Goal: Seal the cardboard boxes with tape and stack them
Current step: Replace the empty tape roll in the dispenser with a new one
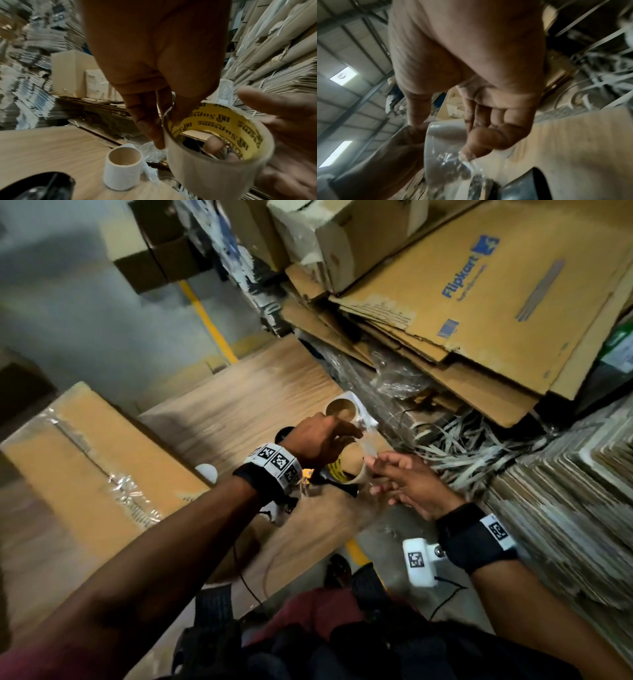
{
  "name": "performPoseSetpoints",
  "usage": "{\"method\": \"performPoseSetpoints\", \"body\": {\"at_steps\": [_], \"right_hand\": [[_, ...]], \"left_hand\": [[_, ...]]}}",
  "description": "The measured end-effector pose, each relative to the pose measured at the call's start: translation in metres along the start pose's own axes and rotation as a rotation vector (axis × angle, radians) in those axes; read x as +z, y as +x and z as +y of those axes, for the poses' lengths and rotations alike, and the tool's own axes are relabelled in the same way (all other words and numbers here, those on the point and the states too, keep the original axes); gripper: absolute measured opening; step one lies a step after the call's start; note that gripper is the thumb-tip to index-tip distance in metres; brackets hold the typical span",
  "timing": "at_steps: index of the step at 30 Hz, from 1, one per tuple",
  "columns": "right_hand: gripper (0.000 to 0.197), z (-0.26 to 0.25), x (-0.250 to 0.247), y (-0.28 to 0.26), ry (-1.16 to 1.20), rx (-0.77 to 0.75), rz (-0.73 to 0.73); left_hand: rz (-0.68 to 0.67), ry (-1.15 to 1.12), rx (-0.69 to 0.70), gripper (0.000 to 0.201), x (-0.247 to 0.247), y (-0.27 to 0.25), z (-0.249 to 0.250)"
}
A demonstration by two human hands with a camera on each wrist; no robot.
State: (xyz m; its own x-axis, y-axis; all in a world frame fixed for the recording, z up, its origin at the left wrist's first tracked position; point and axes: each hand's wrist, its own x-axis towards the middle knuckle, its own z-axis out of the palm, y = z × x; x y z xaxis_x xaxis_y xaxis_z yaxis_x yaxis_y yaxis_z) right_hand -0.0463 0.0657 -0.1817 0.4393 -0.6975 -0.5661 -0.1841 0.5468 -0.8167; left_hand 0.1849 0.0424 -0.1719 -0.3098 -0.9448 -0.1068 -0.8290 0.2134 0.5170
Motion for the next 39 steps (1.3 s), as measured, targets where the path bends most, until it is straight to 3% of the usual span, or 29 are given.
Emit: {"method": "performPoseSetpoints", "body": {"at_steps": [3,9,13,15,17,20,26,29,32,37,39], "right_hand": [[0.024,-0.009,0.031,0.013,-0.046,0.015,-0.008],[0.043,-0.03,0.069,0.036,-0.036,0.021,0.019],[0.036,-0.042,0.086,0.046,-0.026,0.002,0.093],[0.043,-0.047,0.097,0.049,0.005,0.029,0.109],[0.049,-0.049,0.107,0.052,0.043,0.058,0.103],[0.049,-0.048,0.118,0.053,0.077,0.102,0.088],[0.062,-0.054,0.141,0.051,0.054,0.143,0.022],[0.064,-0.059,0.155,0.043,0.039,0.139,0.017],[0.064,-0.063,0.16,0.042,-0.014,0.132,0.032],[0.057,-0.072,0.162,0.049,-0.065,0.14,-0.003],[0.05,-0.077,0.16,0.055,-0.077,0.134,-0.032]], "left_hand": [[0.05,-0.025,-0.069,0.034,-0.017,-0.013,-0.008],[0.198,0.002,-0.177,0.058,-0.052,-0.046,-0.014],[0.409,-0.172,-0.376,0.048,-0.038,-0.083,-0.009],[0.412,-0.241,-0.431,0.054,-0.024,-0.098,-0.003],[0.384,-0.242,-0.459,0.073,-0.008,-0.105,0.001],[0.351,-0.062,-0.492,0.095,0.013,-0.109,-0.004],[0.355,0.054,-0.528,0.094,0.009,-0.115,-0.012],[0.433,-0.079,-0.574,0.075,0.006,-0.116,-0.019],[0.497,-0.187,-0.598,0.071,0.0,-0.118,-0.03],[0.405,-0.417,-0.701,0.062,-0.007,-0.111,-0.044],[0.438,-0.448,-0.751,0.061,-0.006,-0.104,-0.047]]}}
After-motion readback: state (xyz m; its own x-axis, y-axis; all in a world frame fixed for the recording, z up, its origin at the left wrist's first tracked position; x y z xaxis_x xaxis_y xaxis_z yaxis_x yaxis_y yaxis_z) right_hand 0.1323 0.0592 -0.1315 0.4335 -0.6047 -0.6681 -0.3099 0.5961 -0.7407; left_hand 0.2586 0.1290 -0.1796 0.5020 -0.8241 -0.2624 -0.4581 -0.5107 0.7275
